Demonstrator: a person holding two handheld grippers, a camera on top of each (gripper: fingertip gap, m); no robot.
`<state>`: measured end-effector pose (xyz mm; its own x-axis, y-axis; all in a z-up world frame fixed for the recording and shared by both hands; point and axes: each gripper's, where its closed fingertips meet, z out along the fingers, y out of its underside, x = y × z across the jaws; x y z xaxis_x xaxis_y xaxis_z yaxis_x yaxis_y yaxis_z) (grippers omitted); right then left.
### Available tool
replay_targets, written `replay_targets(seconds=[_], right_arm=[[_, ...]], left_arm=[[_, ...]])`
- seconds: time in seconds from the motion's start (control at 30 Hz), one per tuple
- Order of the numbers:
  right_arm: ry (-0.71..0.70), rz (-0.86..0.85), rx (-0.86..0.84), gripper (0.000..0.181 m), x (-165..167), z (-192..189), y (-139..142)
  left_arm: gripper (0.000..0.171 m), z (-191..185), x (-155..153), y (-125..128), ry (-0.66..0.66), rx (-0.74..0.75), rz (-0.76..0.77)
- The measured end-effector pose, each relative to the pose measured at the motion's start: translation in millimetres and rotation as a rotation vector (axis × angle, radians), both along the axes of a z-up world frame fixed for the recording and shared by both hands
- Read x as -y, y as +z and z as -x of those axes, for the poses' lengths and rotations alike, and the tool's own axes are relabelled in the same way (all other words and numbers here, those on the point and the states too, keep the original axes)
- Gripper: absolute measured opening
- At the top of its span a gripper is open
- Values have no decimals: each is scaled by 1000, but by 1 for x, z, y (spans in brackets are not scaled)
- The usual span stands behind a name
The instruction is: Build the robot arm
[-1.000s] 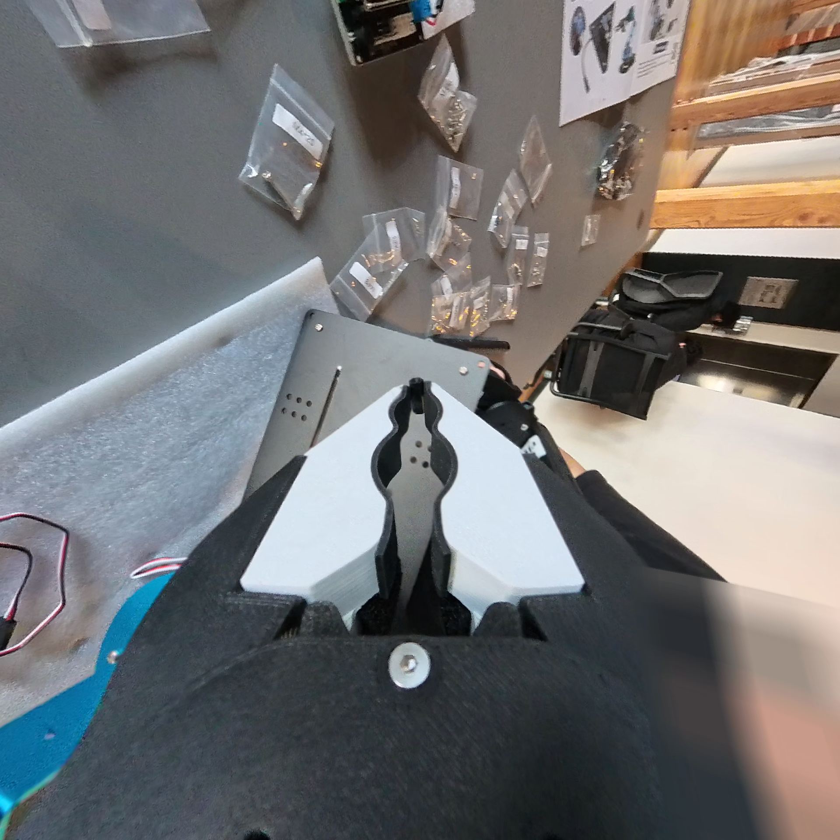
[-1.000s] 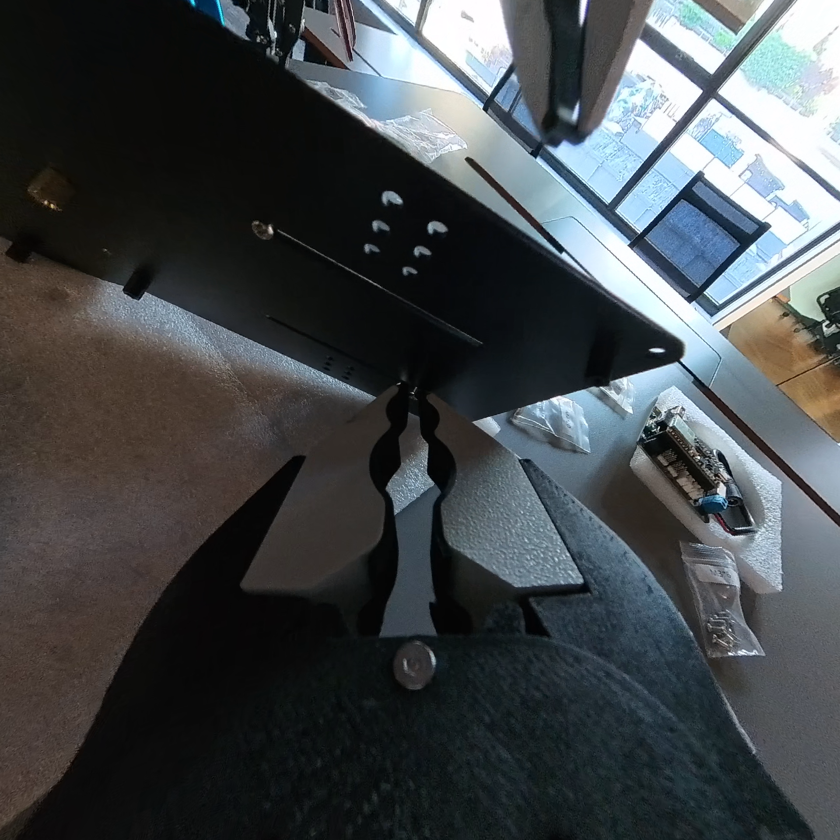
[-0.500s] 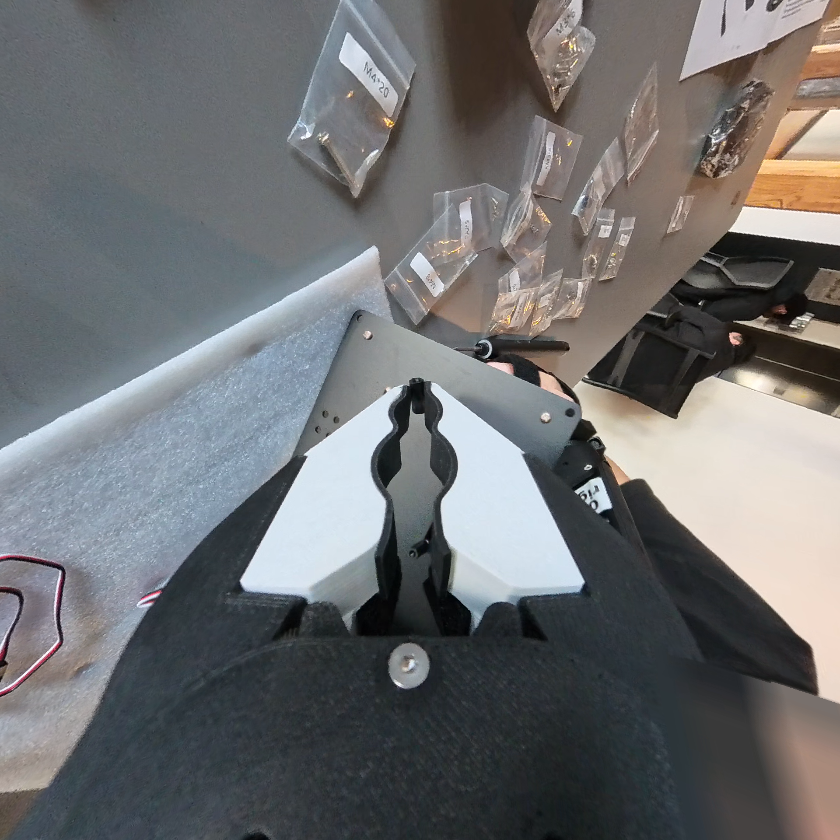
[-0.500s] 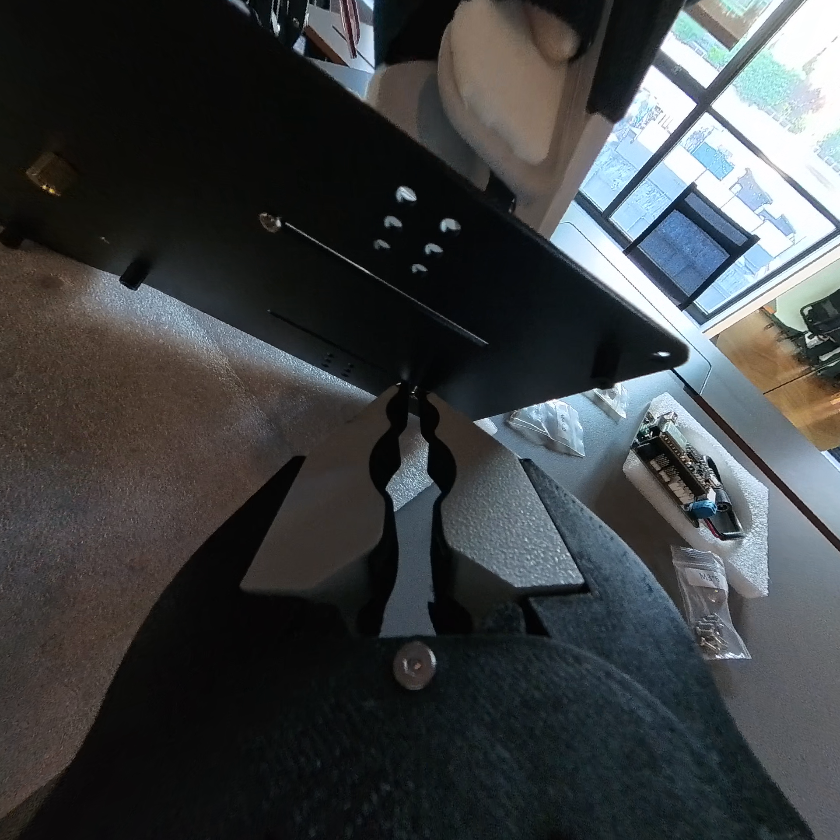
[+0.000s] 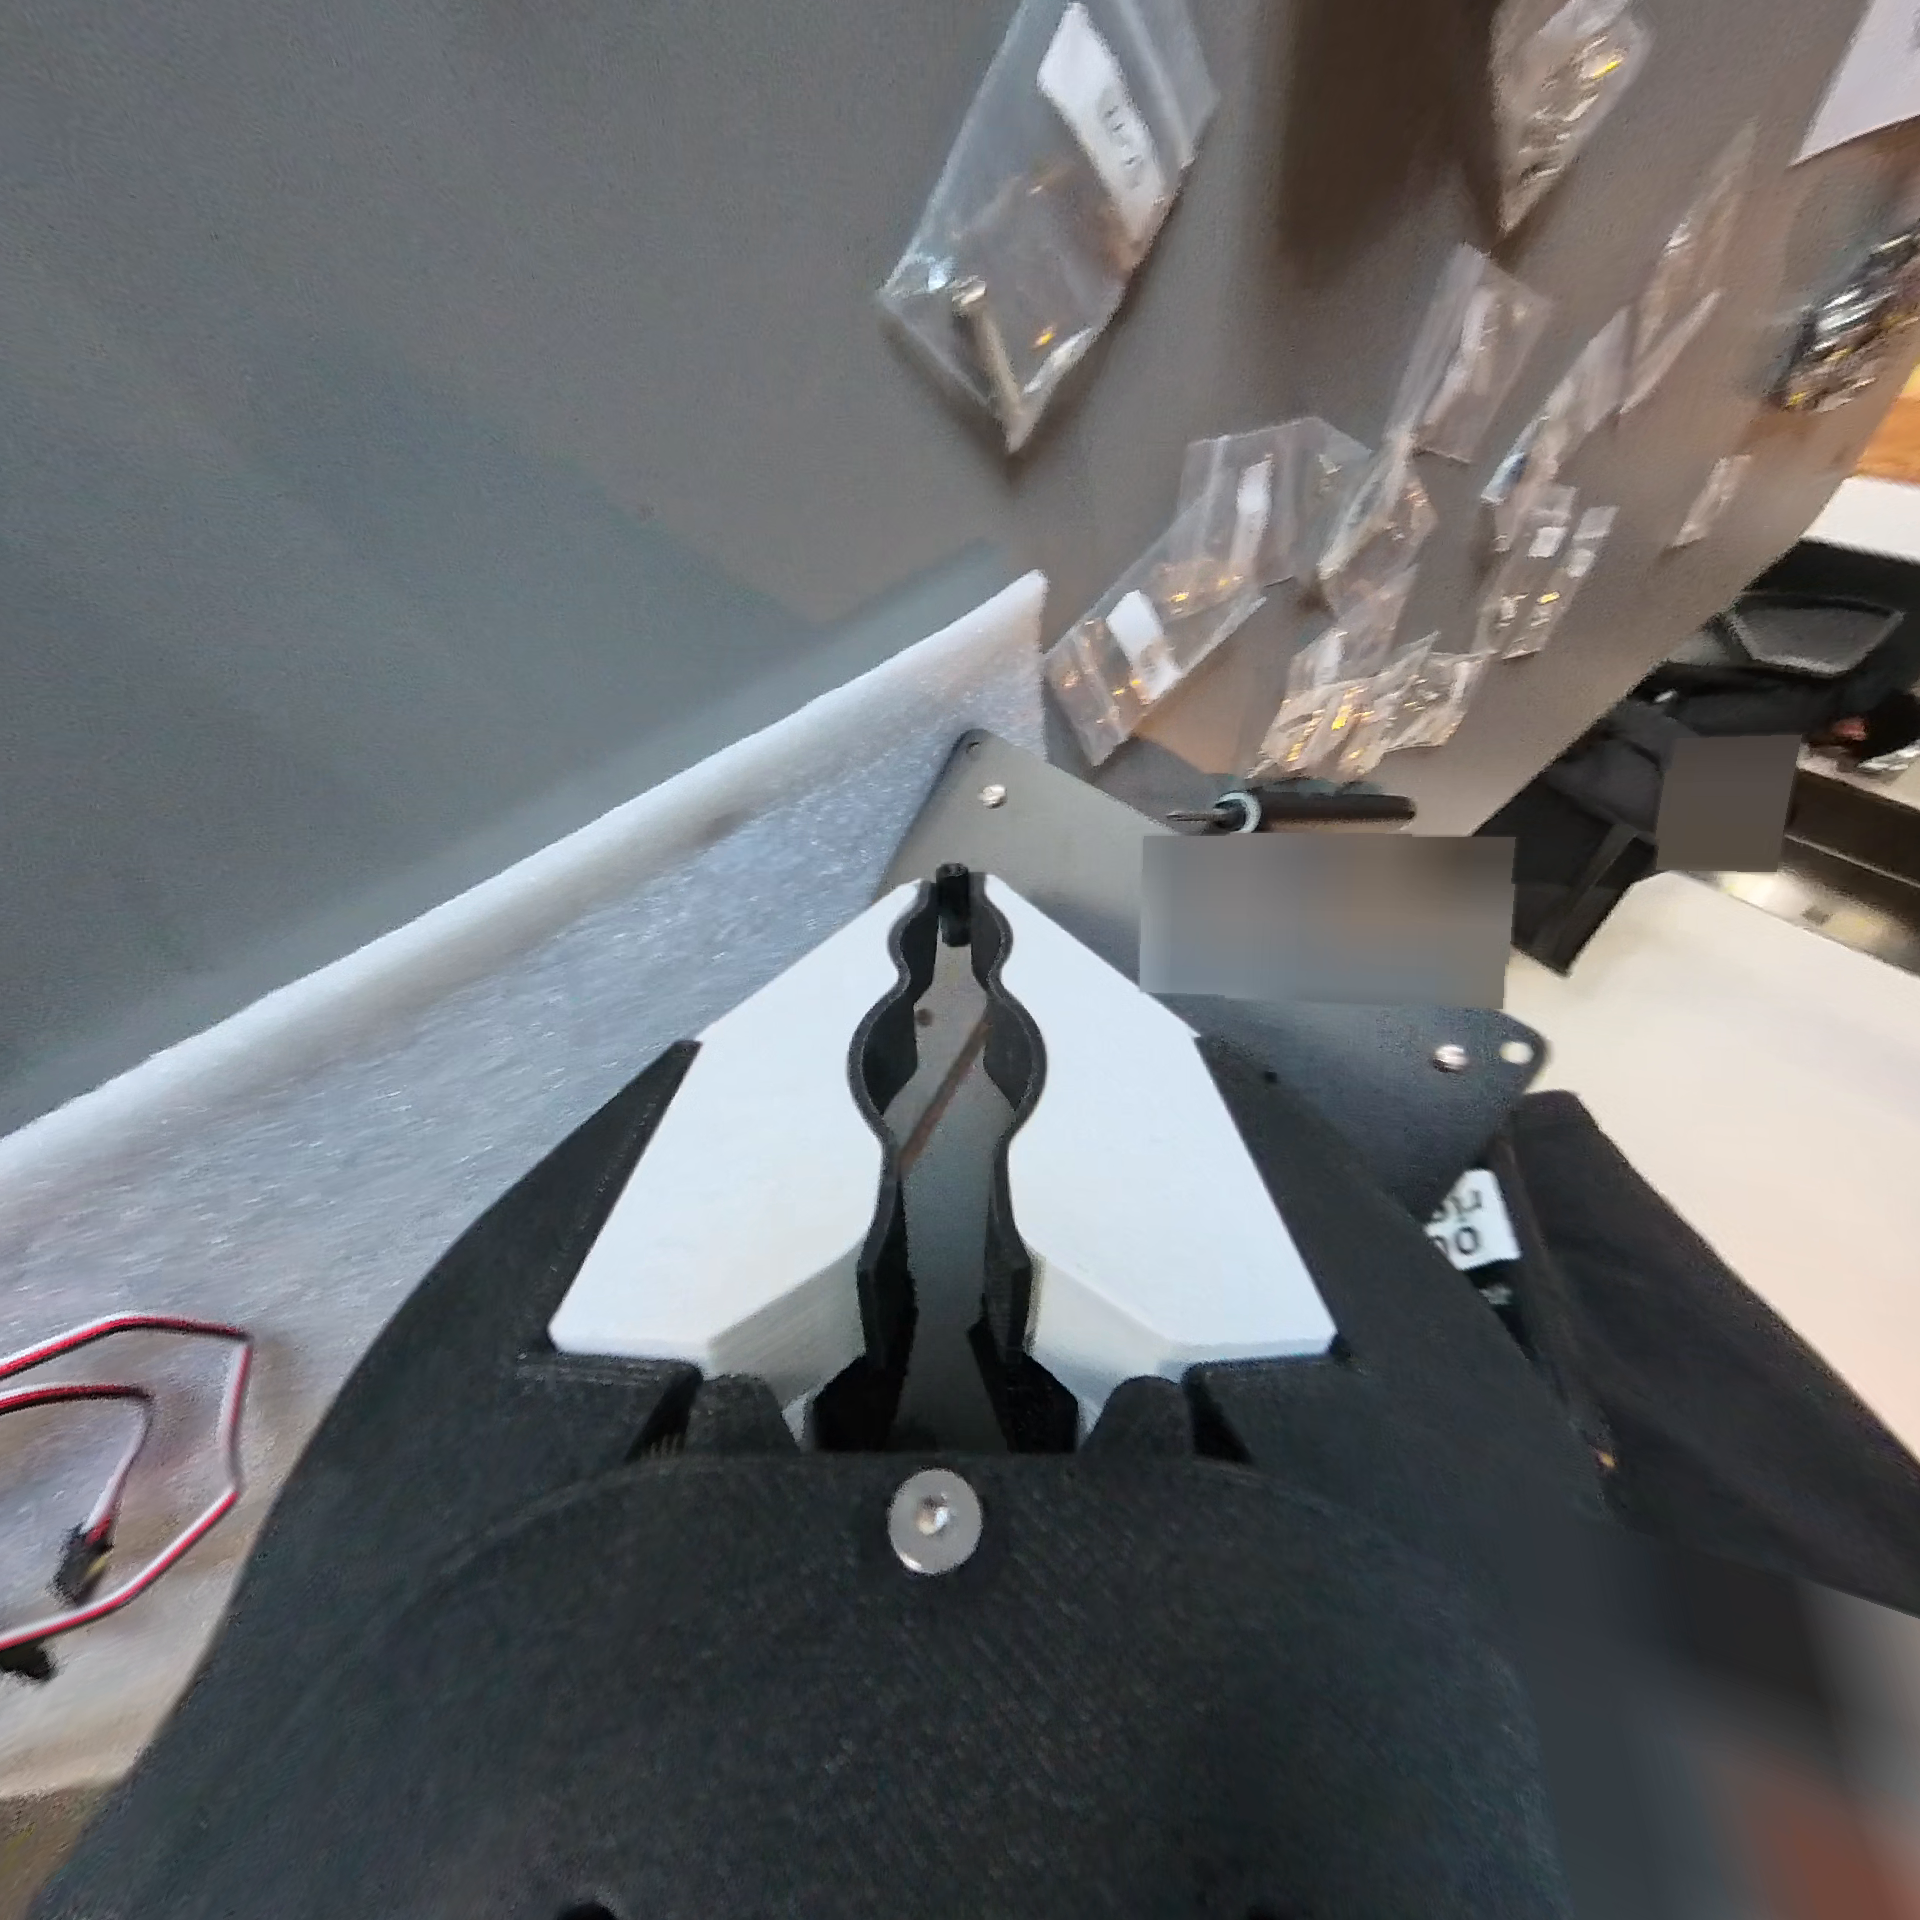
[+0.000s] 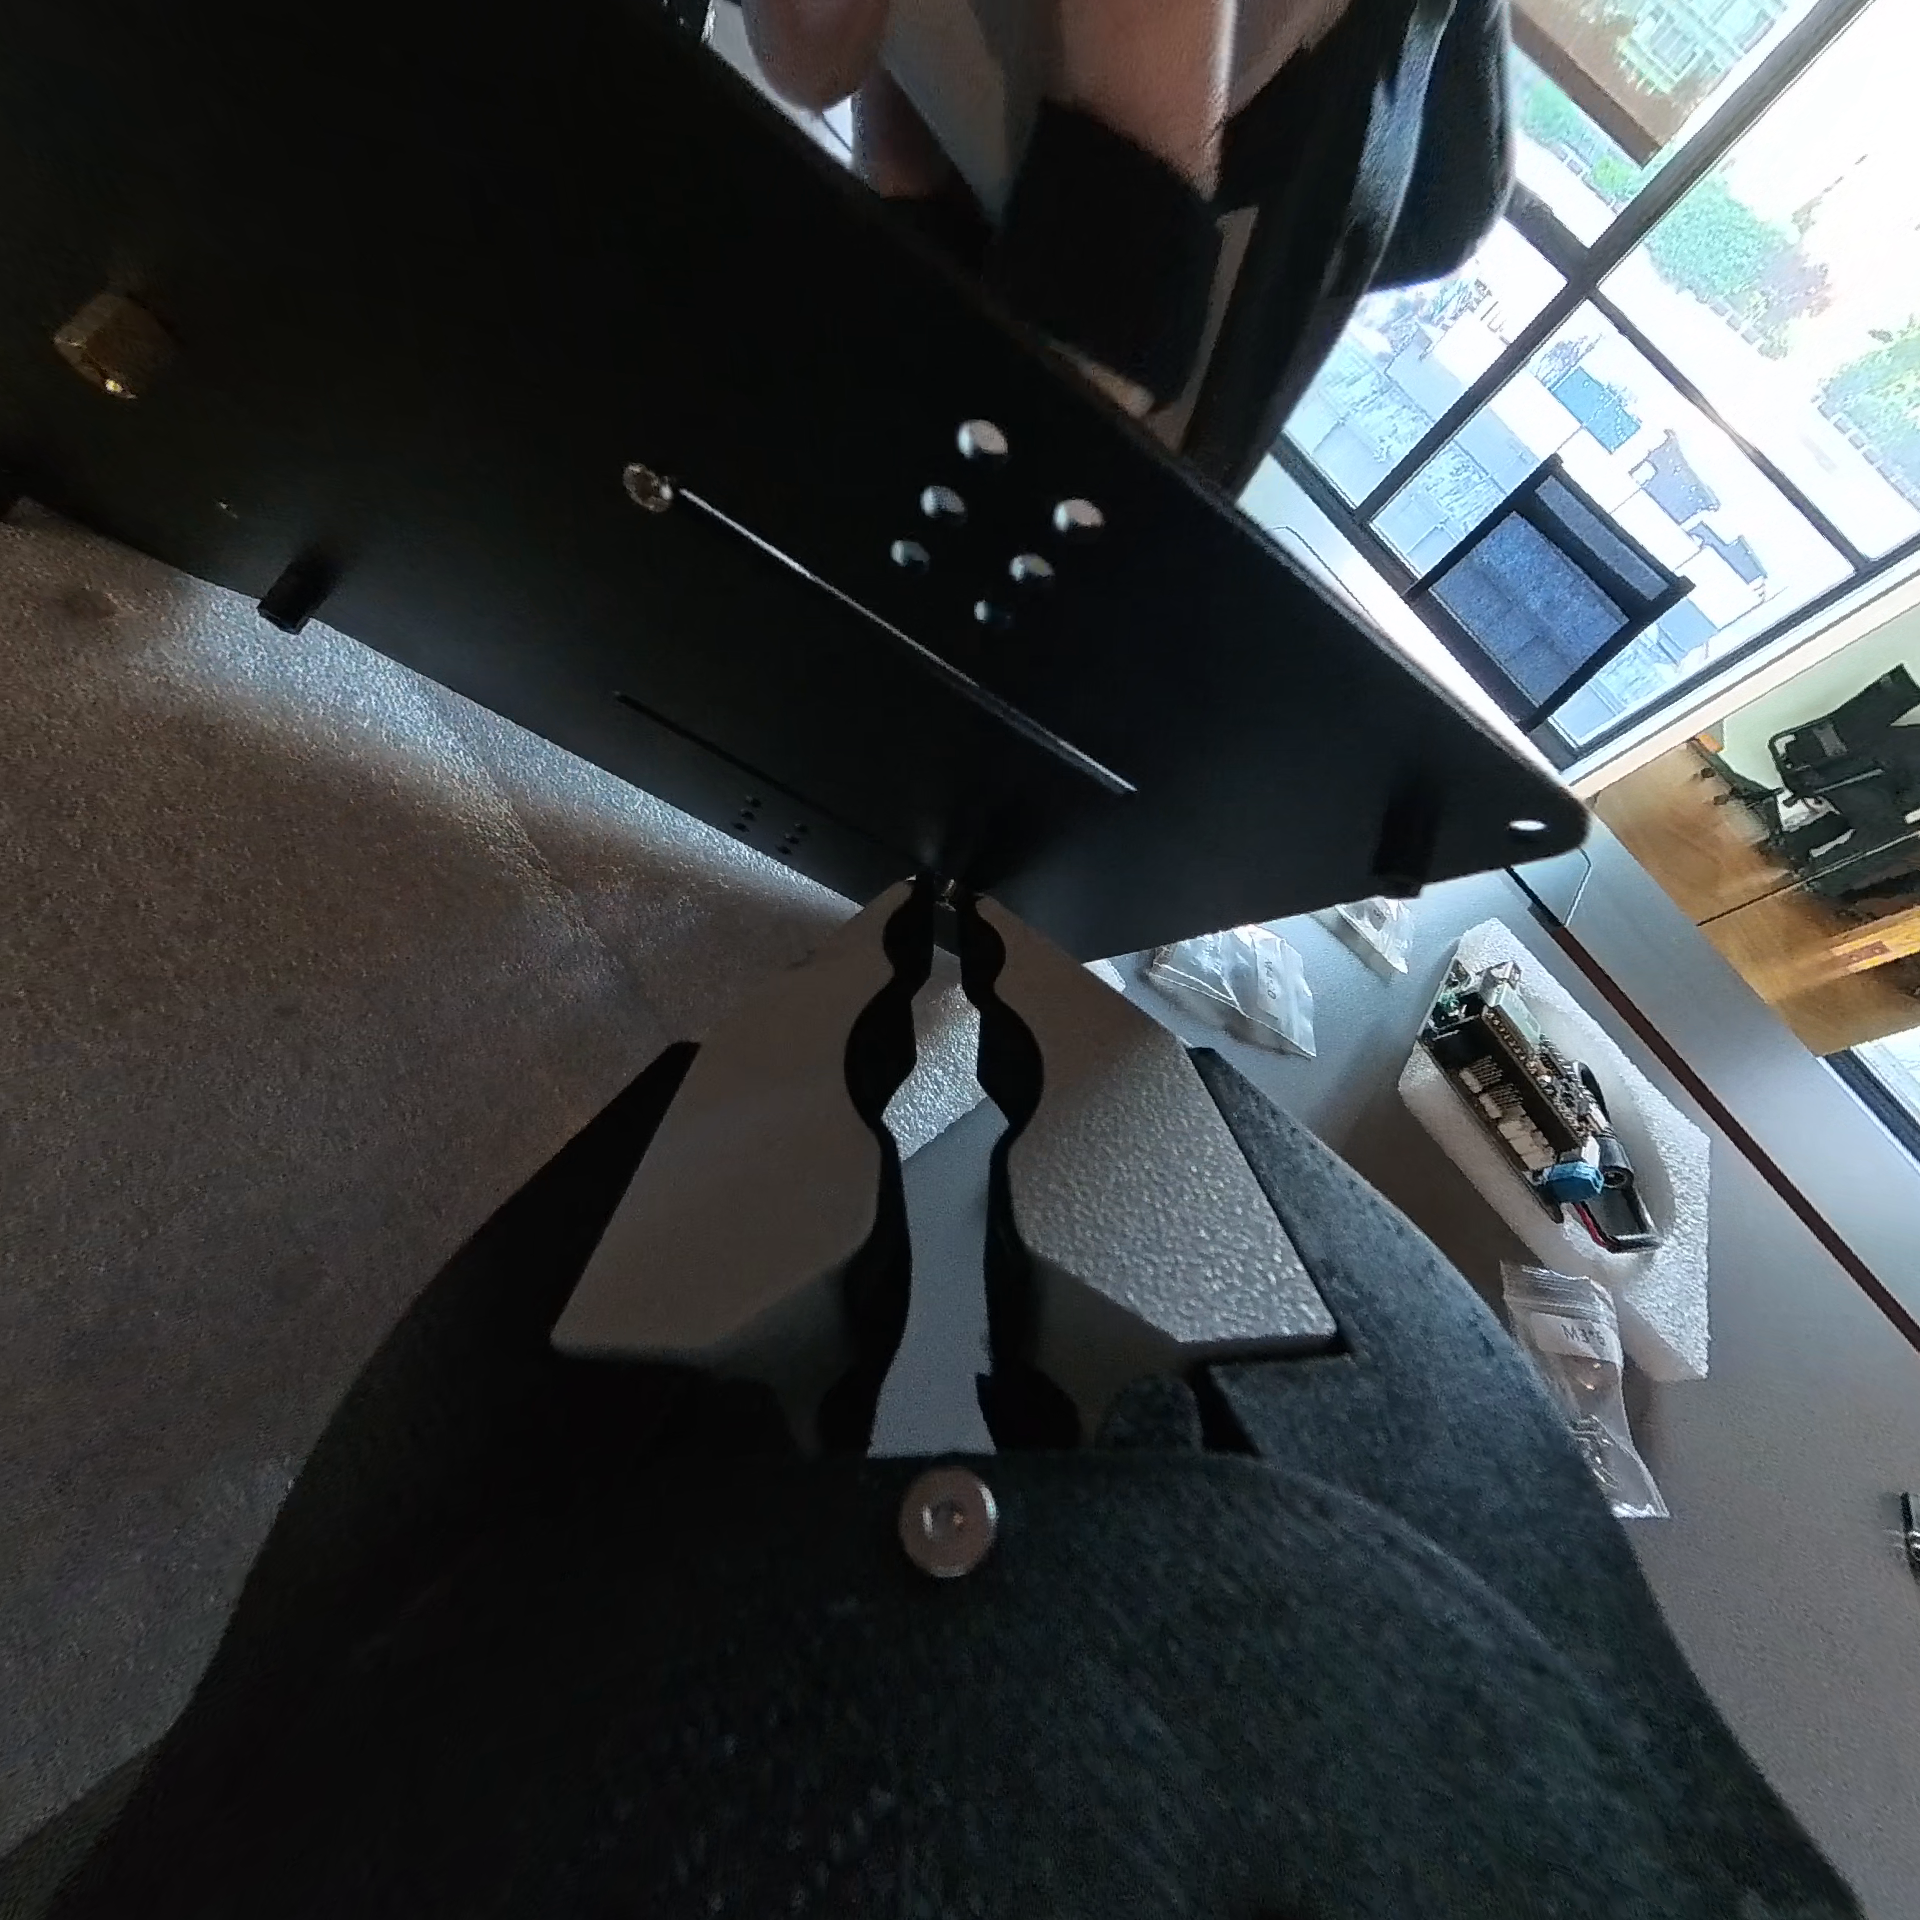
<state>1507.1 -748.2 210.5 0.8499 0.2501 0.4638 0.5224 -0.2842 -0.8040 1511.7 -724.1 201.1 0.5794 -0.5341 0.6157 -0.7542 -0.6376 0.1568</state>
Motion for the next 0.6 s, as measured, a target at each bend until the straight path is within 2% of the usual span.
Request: replay_targets(seconds=[0.23, 0.6], right_arm=[[5, 3, -12, 3, -1, 0, 0], [8, 6, -20, 3, -1, 0, 0]], left_arm=[[4, 12, 2, -12, -74, -111, -22], [4, 25, -5, -25, -34, -182, 4]])
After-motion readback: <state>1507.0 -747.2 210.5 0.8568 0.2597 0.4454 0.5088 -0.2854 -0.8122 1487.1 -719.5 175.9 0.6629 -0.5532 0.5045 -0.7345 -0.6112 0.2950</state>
